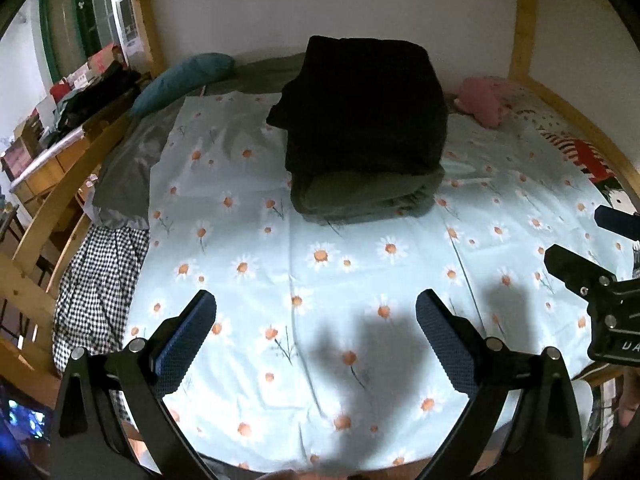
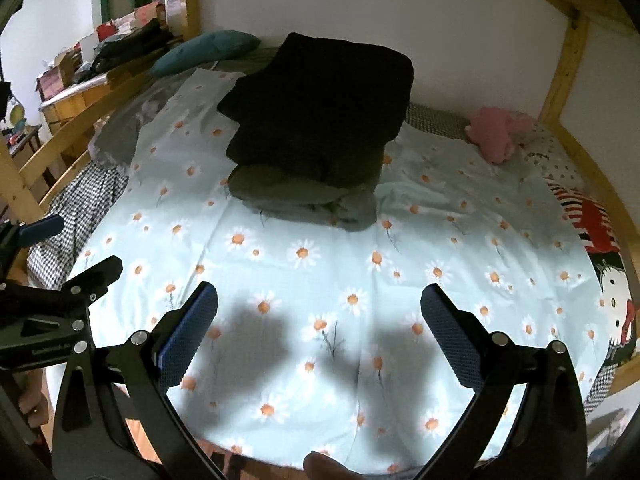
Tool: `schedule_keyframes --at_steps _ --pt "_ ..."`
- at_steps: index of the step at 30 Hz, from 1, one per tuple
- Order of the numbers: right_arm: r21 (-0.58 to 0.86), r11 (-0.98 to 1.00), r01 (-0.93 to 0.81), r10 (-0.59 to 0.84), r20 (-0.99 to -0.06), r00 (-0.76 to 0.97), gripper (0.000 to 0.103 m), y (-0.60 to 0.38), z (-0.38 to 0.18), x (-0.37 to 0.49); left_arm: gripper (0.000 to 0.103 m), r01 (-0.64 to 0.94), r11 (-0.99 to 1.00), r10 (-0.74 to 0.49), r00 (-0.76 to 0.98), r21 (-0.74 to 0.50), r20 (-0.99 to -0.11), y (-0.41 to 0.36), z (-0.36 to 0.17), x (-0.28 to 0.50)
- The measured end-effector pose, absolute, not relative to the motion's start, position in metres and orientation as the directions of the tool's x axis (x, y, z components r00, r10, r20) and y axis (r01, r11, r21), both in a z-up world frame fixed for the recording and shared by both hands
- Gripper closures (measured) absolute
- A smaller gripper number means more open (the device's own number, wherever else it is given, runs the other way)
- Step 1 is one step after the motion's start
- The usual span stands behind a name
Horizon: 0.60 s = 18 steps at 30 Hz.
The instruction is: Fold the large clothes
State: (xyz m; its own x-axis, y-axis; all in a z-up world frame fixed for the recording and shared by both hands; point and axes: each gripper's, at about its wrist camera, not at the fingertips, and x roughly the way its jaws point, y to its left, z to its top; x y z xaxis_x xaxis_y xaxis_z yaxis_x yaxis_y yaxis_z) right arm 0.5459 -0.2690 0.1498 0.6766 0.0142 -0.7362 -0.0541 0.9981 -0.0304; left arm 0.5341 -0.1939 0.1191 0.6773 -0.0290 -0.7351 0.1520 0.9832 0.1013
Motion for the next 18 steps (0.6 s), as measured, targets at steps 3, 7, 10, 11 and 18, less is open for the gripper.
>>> schedule_keyframes --at_steps 3,7,10,11,18 --pt "-0.032 0.999 -0.043 0.006 -0.734 0.679 0.003 -0.271 0.148 0.526 0.005 0.155 0.98 -0.015 0.677 0.123 -0.736 -0.193 0.117 0.517" --pt "-0.001 0.999 -0.047 0.031 -0.741 0.671 0.003 -0.276 0.137 0.51 0.005 0.15 0.974 0.018 0.7 0.171 -0.714 -0.196 0.113 0.498" --pt "0.0 0.999 -0.04 0.027 -0.748 0.663 0.003 -0.278 0.128 0.5 0.005 0.169 0.973 -0.006 0.695 0.154 -0.719 -0.195 0.11 0.488" --pt "-0.002 0.999 -0.035 0.022 -0.749 0.662 0.003 -0.279 0.125 0.496 0.005 0.175 0.973 -0.014 0.692 0.148 -0.722 -0.195 0.108 0.485" --pt "0.009 0.999 -0.036 0.03 -0.759 0.65 0.003 -0.28 0.108 0.478 0.005 0.205 0.966 -0.025 0.683 0.159 -0.73 -0.202 0.087 0.467"
